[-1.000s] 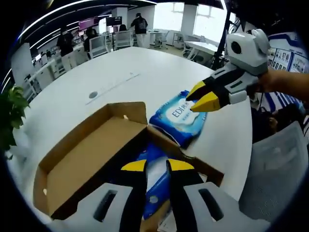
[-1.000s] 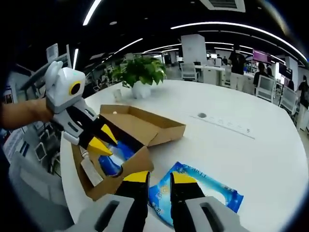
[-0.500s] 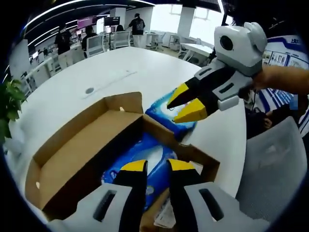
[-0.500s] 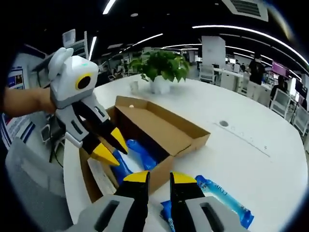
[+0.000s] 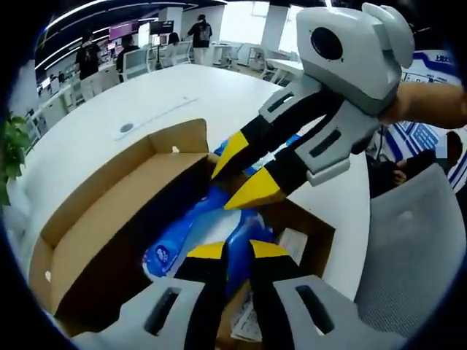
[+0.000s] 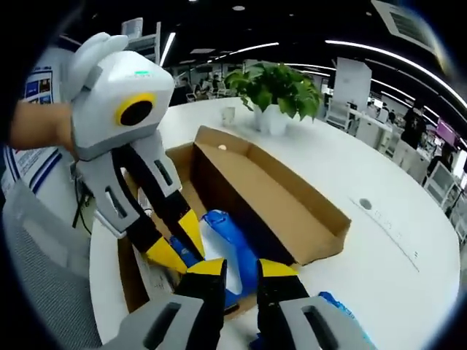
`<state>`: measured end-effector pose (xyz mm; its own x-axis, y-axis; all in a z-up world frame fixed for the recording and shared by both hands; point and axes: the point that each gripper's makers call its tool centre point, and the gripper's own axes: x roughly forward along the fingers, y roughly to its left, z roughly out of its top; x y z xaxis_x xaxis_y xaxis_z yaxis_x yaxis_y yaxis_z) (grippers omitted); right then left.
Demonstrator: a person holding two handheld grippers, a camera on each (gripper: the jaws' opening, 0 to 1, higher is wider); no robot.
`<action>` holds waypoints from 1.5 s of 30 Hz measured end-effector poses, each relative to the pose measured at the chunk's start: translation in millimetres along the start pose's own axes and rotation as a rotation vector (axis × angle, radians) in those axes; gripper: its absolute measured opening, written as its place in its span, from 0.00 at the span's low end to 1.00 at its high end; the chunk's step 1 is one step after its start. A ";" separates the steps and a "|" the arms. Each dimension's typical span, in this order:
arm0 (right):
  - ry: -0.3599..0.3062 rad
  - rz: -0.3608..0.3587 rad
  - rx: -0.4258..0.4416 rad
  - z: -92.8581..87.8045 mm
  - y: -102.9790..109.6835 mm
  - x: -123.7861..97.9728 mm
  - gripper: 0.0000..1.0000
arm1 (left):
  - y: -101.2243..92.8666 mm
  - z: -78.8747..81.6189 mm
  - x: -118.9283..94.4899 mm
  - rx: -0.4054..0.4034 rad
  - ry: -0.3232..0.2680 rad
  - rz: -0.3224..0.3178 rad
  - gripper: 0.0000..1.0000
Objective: Operate the shoe box by opening the lid, removing the specified soft item, and placing it in the target area until the item is outside and the box remains undamaged.
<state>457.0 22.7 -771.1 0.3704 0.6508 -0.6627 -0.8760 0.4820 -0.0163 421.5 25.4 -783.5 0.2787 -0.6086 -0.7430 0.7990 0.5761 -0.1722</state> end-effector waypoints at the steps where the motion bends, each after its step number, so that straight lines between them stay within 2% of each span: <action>1: 0.004 0.003 -0.005 0.4 0.8 2.2 0.12 | -0.1 -0.2 0.5 0.001 0.001 -0.002 0.08; 5: 0.026 0.009 -0.041 0.5 3.9 13.1 0.11 | -4.6 -3.6 2.0 0.016 0.020 -0.030 0.00; 10: 0.051 0.004 -0.054 -2.3 3.3 22.2 0.08 | -3.1 -6.3 3.7 0.045 0.028 -0.024 0.00; 12: 0.051 0.000 -0.052 -1.6 2.4 22.5 0.08 | -1.6 -3.5 2.5 0.049 0.013 -0.016 0.00; 15: 0.055 -0.003 -0.063 -1.1 1.8 22.4 0.07 | -0.5 2.8 0.2 0.069 -0.016 -0.012 0.05; 20: 0.067 -0.009 -0.065 -2.9 -0.8 23.6 0.06 | 6.3 6.3 -0.8 0.092 -0.015 0.006 0.12; 26: 0.074 -0.005 -0.075 -4.1 1.4 25.1 0.04 | 9.6 -4.6 4.5 0.102 0.026 -0.012 0.16; 32: 0.088 -0.009 -0.085 -6.2 1.3 26.4 0.00 | 6.5 -8.7 14.6 0.129 0.044 -0.049 0.27; 33: 0.090 -0.011 -0.086 -6.6 0.8 26.3 0.00 | 5.5 -9.3 16.0 0.125 0.050 -0.055 0.25; 35: 0.088 -0.012 -0.086 -6.2 0.4 26.1 0.00 | 2.0 -9.8 17.0 0.134 0.060 -0.070 0.13; 37: 0.087 -0.015 -0.089 -6.2 -0.7 25.6 0.00 | 0.2 -9.7 17.3 0.141 0.062 -0.076 0.08; 45: 0.065 -0.026 -0.087 -0.4 -4.0 23.1 0.00 | -1.7 -10.7 13.7 0.149 0.059 -0.081 0.00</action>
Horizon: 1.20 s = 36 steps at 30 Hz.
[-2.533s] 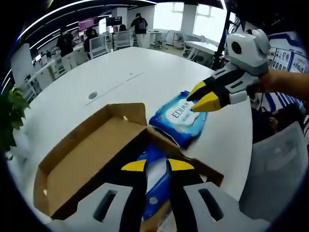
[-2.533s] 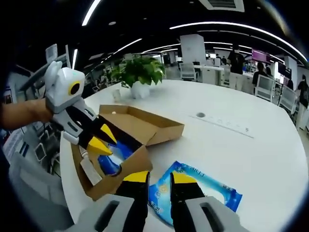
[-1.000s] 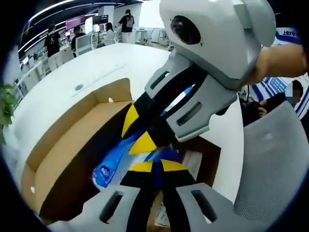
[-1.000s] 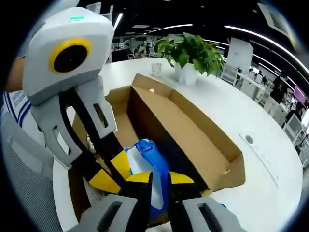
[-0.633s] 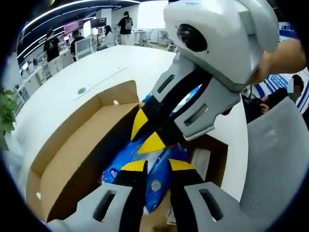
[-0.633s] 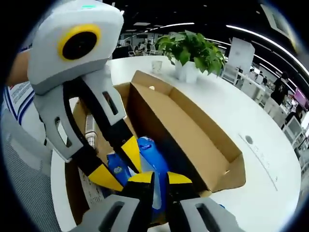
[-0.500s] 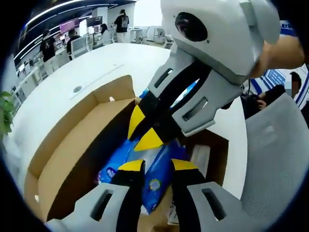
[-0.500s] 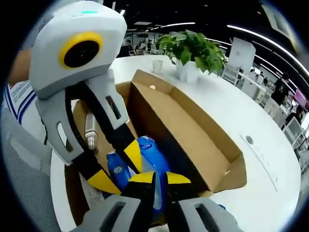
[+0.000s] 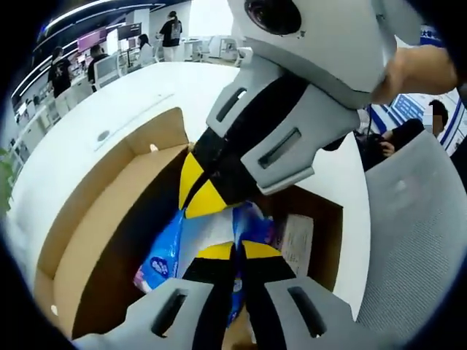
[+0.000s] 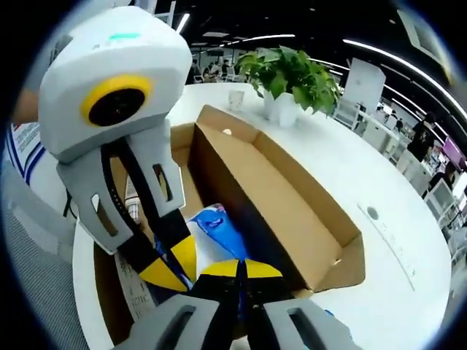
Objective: Operate the shoe box by opening the lid, removing the specified soft item, and placing it in the target area until the item is outside and the box remains undamaged.
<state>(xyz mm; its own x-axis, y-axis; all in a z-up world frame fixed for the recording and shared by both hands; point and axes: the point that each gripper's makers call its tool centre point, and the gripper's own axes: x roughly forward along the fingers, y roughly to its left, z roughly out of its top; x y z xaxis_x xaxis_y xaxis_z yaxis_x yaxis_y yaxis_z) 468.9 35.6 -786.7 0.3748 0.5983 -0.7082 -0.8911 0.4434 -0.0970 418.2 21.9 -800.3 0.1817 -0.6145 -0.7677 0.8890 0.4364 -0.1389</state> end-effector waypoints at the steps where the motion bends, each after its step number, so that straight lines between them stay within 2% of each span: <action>1: -0.003 0.001 -0.001 1.1 0.1 -0.4 0.00 | -0.5 0.5 -1.1 -0.005 -0.003 0.000 0.00; 22: -0.058 0.003 -0.046 37.9 5.5 -9.5 0.00 | 2.6 9.4 -36.5 0.010 -0.045 0.052 0.00; 36: -0.097 -0.018 -0.073 59.7 1.7 -28.2 0.00 | -1.6 31.2 -59.4 0.048 -0.071 0.079 0.00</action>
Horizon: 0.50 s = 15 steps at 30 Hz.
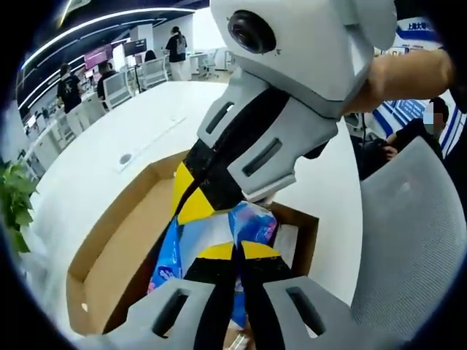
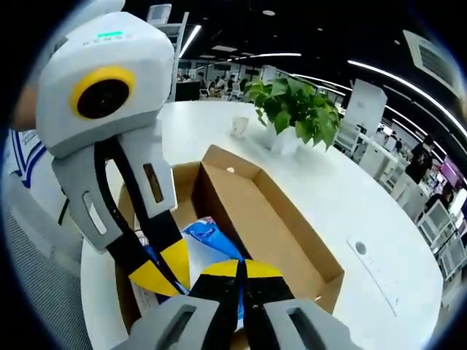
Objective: Operate the shoe box by opening the lid, removing the specified soft item, and placing it in the target area until the item is outside and the box remains undamaged.
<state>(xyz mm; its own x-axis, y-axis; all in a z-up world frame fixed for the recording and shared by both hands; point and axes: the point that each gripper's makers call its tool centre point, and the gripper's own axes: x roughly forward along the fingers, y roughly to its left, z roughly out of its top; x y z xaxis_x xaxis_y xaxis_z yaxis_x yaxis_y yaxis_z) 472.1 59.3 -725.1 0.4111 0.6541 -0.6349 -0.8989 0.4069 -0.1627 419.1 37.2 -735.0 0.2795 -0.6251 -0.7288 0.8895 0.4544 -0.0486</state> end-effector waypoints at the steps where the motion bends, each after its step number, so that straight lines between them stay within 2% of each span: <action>1: -0.003 -0.002 -0.003 1.5 -0.4 -1.6 0.00 | -0.7 2.8 -1.8 0.004 -0.002 0.002 0.00; 15: -0.044 -0.050 -0.008 13.8 -14.5 -34.6 0.00 | -11.5 37.4 -12.2 0.051 -0.035 0.021 0.00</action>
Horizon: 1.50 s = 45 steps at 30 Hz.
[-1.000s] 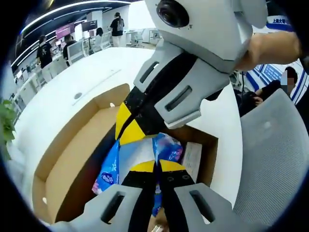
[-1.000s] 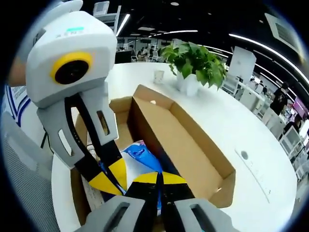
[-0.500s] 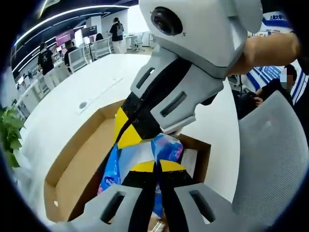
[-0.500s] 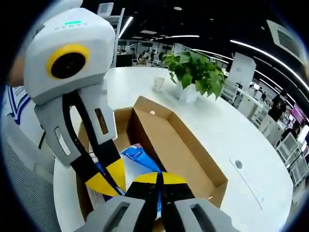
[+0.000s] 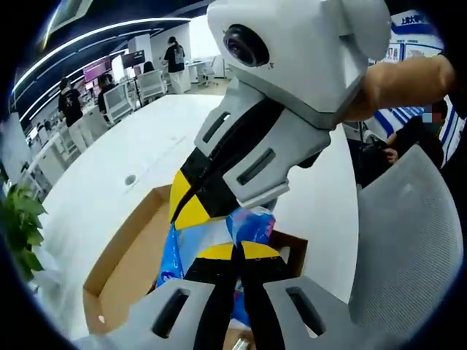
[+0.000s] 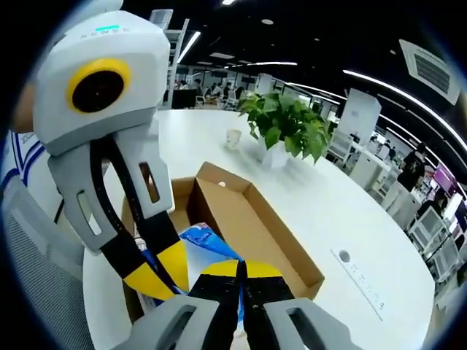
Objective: Operate the shoe box by opening the lid, removing the specified soft item, and placing it in the target area until the item is outside and the box remains undamaged.
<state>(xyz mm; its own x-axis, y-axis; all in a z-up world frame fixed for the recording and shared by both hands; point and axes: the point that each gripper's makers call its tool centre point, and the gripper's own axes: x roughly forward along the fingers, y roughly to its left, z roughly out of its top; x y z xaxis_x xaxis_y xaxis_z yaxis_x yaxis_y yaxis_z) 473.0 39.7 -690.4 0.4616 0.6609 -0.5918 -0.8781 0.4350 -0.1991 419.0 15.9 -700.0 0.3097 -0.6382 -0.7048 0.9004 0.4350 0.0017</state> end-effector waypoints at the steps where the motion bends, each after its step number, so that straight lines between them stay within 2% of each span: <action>1: 0.000 -0.004 0.000 -0.6 -1.2 -1.9 0.00 | -1.4 3.2 0.2 0.007 0.000 -0.002 0.00; 13: -0.007 -0.063 0.039 -11.6 -17.3 -33.6 0.00 | -20.9 34.2 9.1 0.056 -0.011 -0.031 0.00; 30: 0.001 -0.149 0.122 -49.2 -40.5 -81.3 0.00 | -54.2 68.8 36.6 0.139 -0.006 -0.093 0.00; 45: 0.003 -0.193 0.184 -79.4 -59.7 -113.8 0.00 | -76.1 96.7 66.4 0.169 -0.007 -0.131 0.00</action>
<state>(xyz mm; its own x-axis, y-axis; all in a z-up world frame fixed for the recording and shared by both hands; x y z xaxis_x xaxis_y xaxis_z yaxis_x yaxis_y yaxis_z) 462.9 -110.1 -673.2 0.6175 0.5537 -0.5587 -0.7363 0.6567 -0.1630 400.6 -121.0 -678.3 0.1883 -0.6871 -0.7018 0.9713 0.2360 0.0296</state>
